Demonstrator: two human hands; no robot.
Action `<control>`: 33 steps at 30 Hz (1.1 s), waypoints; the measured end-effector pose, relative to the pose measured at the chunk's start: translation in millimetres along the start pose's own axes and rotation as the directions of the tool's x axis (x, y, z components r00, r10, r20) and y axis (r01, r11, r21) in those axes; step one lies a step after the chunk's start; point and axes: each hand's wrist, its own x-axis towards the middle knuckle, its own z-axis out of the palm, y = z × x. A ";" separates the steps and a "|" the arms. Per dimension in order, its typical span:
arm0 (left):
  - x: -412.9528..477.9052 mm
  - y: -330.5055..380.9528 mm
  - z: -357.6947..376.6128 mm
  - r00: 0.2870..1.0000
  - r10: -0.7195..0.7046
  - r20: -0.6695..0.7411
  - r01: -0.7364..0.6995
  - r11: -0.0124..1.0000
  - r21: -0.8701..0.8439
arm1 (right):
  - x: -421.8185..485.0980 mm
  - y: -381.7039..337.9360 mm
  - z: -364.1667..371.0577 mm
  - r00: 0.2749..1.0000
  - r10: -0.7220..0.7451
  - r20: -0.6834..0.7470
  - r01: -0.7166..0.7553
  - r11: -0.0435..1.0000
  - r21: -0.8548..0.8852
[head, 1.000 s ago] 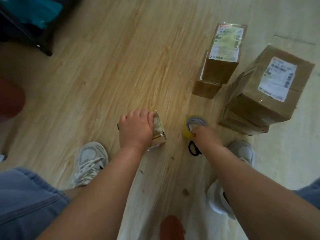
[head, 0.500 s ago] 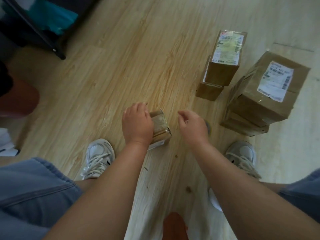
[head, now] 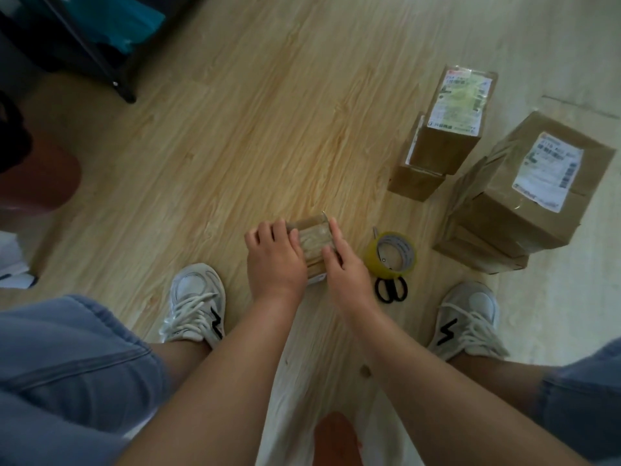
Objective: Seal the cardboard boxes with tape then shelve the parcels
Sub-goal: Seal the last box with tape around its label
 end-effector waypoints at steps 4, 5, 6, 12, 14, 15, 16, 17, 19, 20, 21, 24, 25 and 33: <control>0.8 -0.7 2.1 1.000 0.006 0.007 -0.006 1.000 0.023 | -1.1 -1.1 2.7 1.000 0.027 -0.012 -0.026 0.995 0.093; 0.1 -0.9 2.7 1.000 0.003 0.005 -0.003 1.000 0.025 | -2.0 -1.3 3.7 0.999 0.032 -0.019 -0.030 0.994 0.104; -0.9 -1.0 3.4 1.000 0.004 -0.006 -0.003 1.000 0.027 | -3.0 -0.8 4.7 0.999 0.038 -0.030 -0.035 0.993 0.114; -1.0 -2.4 5.4 1.000 0.012 -0.027 -0.012 1.000 -0.003 | 3.3 8.8 3.6 0.994 0.083 -0.072 -0.070 0.983 0.170; 0.8 -2.1 5.8 1.000 0.015 -0.023 -0.015 1.000 0.003 | 6.4 10.3 1.3 0.993 0.101 -0.057 -0.088 0.979 0.184; 1.3 -2.5 5.7 1.000 0.018 -0.020 -0.018 1.000 0.004 | 7.2 9.7 0.4 0.993 0.108 -0.052 -0.096 0.977 0.193; 1.6 -3.1 5.4 1.000 0.019 -0.018 -0.019 1.000 0.005 | 7.9 10.3 -0.1 0.992 0.115 -0.045 -0.104 0.974 0.200; 1.5 -3.7 5.8 1.000 0.023 -0.014 -0.024 1.000 -0.007 | 8.0 9.9 -1.1 0.992 0.118 -0.038 -0.108 0.974 0.201; 2.2 -3.3 3.3 1.000 0.022 0.017 -0.022 0.999 -0.046 | 7.9 9.1 -3.3 0.992 0.122 -0.013 -0.117 0.975 0.189; 3.3 -1.7 0.0 0.998 0.021 0.057 -0.017 0.997 -0.074 | 7.1 7.4 -5.1 0.992 0.130 0.003 -0.128 0.976 0.178; 4.0 0.0 -7.2 0.994 0.005 0.105 0.008 0.993 -0.119 | 5.2 3.7 -6.5 0.989 0.145 0.021 -0.146 0.976 0.164; 10.8 -1.0 -29.6 0.928 -0.230 0.293 0.335 0.858 -0.388 | 1.0 -9.2 -10.9 0.972 0.233 0.041 -0.236 0.967 0.100; 13.0 -5.1 -35.6 0.862 -0.335 0.380 0.493 0.732 -0.470 | 0.9 -13.0 -13.2 0.962 0.271 0.034 -0.273 0.959 0.074; 5.3 -5.6 -70.5 0.676 -0.287 0.679 0.727 0.413 -0.549 | -3.2 -38.0 -36.7 0.947 0.282 0.153 -0.268 0.958 -0.107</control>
